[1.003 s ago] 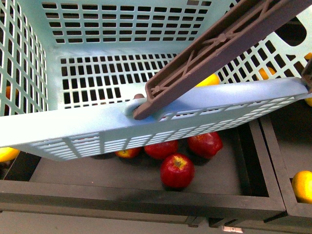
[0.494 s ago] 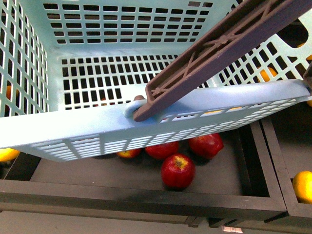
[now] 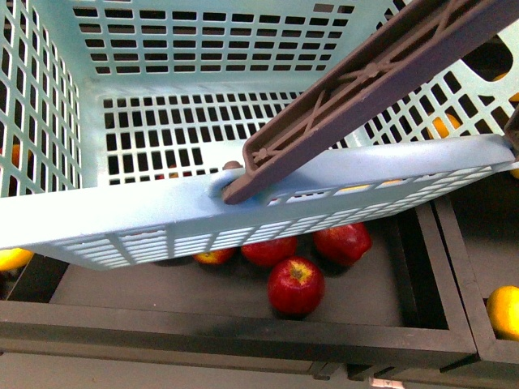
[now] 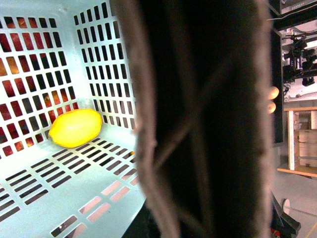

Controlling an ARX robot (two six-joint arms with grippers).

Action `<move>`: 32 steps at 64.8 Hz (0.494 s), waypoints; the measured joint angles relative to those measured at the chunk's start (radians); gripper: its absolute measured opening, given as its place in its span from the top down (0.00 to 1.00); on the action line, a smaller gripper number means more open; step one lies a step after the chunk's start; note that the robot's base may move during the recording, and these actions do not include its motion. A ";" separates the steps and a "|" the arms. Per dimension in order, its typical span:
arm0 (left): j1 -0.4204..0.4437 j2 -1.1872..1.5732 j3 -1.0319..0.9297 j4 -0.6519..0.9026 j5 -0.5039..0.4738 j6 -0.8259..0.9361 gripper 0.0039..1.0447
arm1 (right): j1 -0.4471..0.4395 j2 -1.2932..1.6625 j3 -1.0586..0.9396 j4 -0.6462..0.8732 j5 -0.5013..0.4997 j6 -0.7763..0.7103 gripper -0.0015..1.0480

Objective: Pick lemon and mango into basket

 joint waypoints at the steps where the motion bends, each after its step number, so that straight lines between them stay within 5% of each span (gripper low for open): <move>1: 0.000 0.000 0.000 0.000 0.000 0.000 0.96 | 0.000 0.000 0.000 0.000 0.000 0.000 0.61; 20: 0.000 0.000 0.000 0.000 0.000 0.000 0.96 | 0.000 -0.001 0.000 0.000 0.000 0.000 0.10; 32: -0.010 0.000 0.000 0.000 0.009 0.006 0.96 | 0.000 -0.001 0.000 0.000 0.004 0.000 0.08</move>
